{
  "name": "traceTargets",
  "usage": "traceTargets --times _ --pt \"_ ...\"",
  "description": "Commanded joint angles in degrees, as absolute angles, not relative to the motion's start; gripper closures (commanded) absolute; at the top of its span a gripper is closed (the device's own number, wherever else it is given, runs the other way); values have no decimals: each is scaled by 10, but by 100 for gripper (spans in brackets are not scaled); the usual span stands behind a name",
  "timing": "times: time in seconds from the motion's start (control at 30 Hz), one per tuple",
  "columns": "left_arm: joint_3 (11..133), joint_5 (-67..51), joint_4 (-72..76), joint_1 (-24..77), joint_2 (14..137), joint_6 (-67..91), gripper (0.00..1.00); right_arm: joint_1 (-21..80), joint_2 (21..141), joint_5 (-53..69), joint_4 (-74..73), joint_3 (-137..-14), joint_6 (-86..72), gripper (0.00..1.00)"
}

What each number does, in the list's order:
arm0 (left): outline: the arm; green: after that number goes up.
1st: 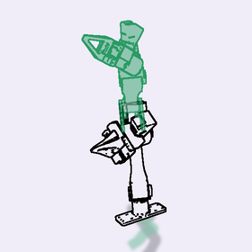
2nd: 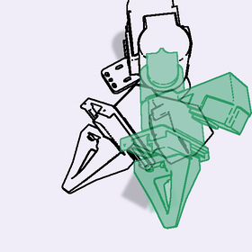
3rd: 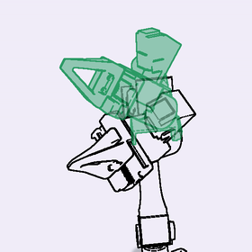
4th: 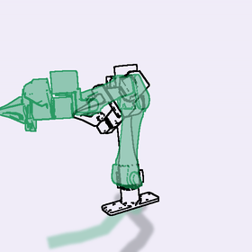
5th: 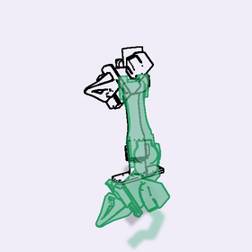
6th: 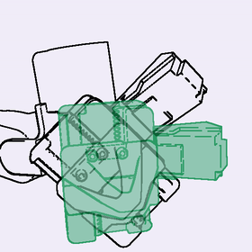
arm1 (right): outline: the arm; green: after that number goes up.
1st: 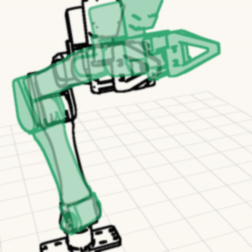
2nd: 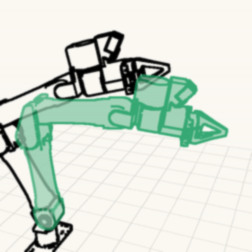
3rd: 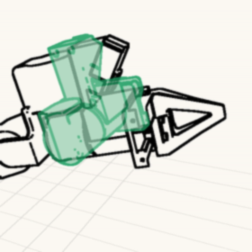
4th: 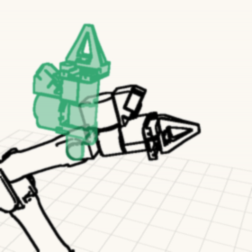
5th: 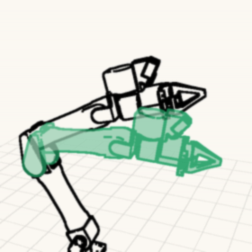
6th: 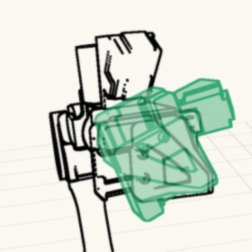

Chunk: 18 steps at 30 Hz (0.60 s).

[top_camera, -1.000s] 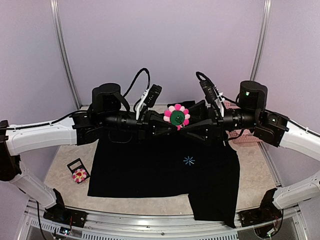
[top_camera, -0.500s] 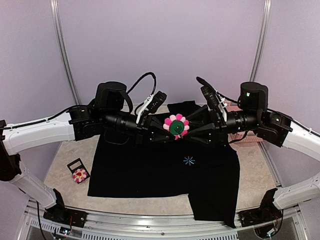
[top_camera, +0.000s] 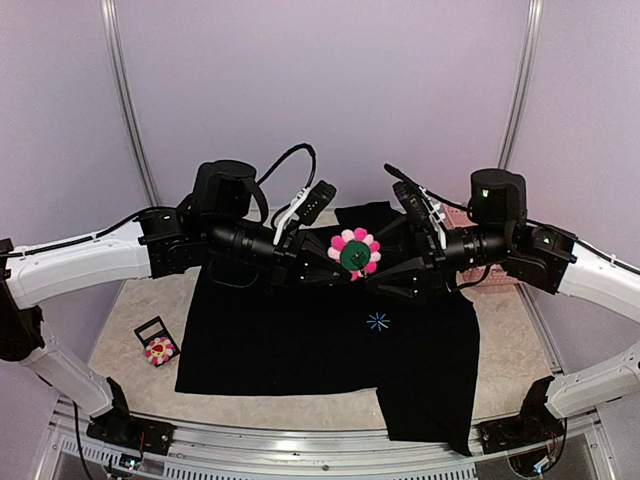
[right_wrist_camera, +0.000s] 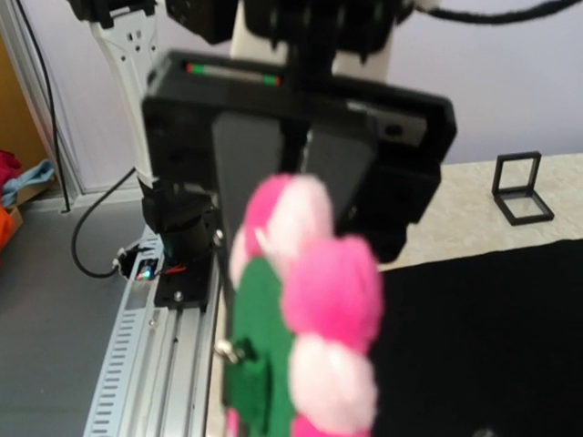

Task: Pin the brooch onto the clothing
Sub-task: Pass from the left arm to the right

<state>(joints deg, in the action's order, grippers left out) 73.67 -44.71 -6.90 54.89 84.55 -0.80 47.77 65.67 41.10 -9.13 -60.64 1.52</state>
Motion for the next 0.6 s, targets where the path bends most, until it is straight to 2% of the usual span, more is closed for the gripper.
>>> traceTargets --times 0.0,0.57 --pt "756 -466 -74 549 854 10 100 472 657 402 -79 -594 32 19" --pt "764 -468 -77 546 861 12 100 473 658 358 -60 -565 66 21"
